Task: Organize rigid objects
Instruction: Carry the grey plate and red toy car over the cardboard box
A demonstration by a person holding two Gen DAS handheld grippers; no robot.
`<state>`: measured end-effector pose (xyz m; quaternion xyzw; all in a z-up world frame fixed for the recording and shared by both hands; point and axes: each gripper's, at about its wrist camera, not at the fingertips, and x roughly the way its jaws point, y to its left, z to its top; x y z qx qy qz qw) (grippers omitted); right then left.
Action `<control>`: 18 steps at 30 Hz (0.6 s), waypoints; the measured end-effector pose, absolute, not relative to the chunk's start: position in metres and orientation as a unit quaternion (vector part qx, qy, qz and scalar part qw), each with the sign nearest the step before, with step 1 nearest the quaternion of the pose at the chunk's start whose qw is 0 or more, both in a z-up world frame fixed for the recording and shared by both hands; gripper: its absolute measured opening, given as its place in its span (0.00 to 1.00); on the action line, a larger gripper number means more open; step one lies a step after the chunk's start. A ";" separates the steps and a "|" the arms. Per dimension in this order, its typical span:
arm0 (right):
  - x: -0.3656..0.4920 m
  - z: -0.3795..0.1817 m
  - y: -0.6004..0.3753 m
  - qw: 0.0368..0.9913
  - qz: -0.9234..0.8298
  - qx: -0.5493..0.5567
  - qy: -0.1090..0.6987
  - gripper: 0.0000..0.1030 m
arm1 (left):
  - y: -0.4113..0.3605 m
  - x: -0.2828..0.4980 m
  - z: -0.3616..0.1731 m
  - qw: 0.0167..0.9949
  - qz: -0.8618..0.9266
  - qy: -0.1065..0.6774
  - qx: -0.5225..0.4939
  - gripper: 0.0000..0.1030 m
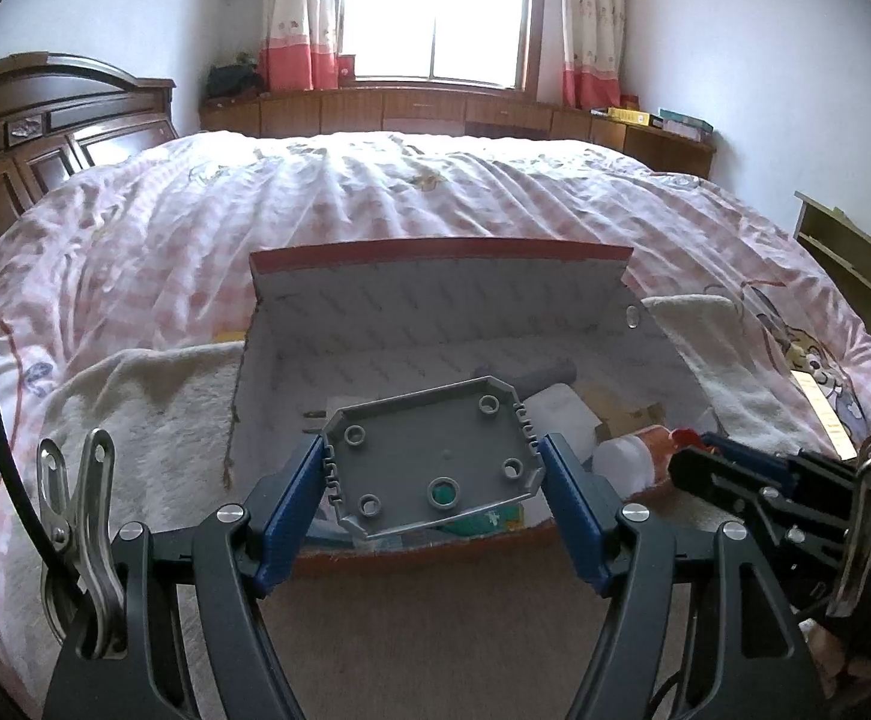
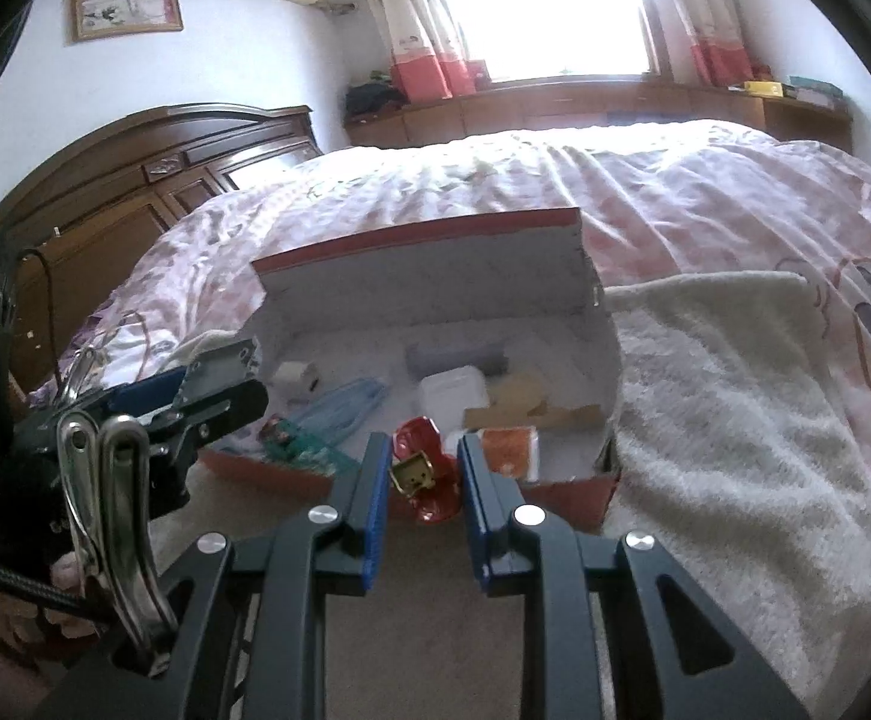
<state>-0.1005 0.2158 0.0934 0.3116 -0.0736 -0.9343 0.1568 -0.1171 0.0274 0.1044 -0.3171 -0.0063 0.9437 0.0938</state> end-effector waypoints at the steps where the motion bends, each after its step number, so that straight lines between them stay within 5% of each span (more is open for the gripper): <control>1: -0.104 0.093 0.217 0.152 -0.935 0.312 -0.071 0.23 | 0.028 -0.121 0.102 0.094 0.943 -0.007 -0.320 0.70; 18: -0.138 0.073 0.223 0.098 -0.940 0.324 -0.046 0.23 | 0.039 -0.160 0.075 0.084 0.932 -0.002 -0.352 0.70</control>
